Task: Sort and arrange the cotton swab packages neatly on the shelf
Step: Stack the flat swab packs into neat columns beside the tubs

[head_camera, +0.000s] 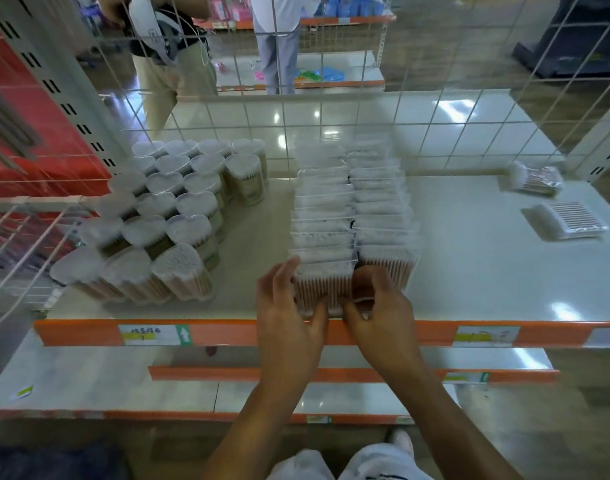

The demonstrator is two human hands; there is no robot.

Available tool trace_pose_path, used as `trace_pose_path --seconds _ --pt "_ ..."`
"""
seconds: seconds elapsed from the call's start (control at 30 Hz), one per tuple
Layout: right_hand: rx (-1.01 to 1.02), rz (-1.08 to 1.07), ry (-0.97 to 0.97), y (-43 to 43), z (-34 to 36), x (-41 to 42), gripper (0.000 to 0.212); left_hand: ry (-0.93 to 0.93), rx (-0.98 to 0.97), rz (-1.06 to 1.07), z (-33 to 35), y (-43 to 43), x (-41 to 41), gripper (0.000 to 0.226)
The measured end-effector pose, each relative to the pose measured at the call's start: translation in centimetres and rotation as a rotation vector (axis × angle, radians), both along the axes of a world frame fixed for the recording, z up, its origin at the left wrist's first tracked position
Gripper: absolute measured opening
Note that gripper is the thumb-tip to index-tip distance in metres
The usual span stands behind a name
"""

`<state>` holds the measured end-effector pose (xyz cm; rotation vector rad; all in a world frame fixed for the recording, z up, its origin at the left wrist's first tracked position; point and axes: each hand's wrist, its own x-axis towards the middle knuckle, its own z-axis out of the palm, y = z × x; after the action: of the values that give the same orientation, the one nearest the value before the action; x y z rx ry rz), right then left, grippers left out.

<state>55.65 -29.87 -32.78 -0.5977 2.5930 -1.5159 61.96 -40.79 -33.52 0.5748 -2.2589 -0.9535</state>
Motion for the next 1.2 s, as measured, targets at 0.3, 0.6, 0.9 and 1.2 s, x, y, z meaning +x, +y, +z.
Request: trace_pose_path --seconds 0.3,0.6,0.9,1.2 --pt "0.113 -0.006 0.058 -0.2 -0.9 0.4 0.033 -0.16 -0.008 -0.08 0.2 -0.5 0.0 0.081" --pt "0.125 -0.01 0.086 -0.5 -1.2 -0.2 0.034 -0.179 -0.02 -0.119 0.0 -1.4 -0.4 0.086" --pt "0.102 -0.015 0.058 0.2 -0.7 0.0 0.029 -0.043 -0.023 -0.116 -0.7 -1.3 -0.2 0.08" --pt "0.078 -0.06 0.16 1.3 -0.1 -0.4 0.016 0.019 -0.228 -0.019 0.9 -0.8 -1.4 0.061"
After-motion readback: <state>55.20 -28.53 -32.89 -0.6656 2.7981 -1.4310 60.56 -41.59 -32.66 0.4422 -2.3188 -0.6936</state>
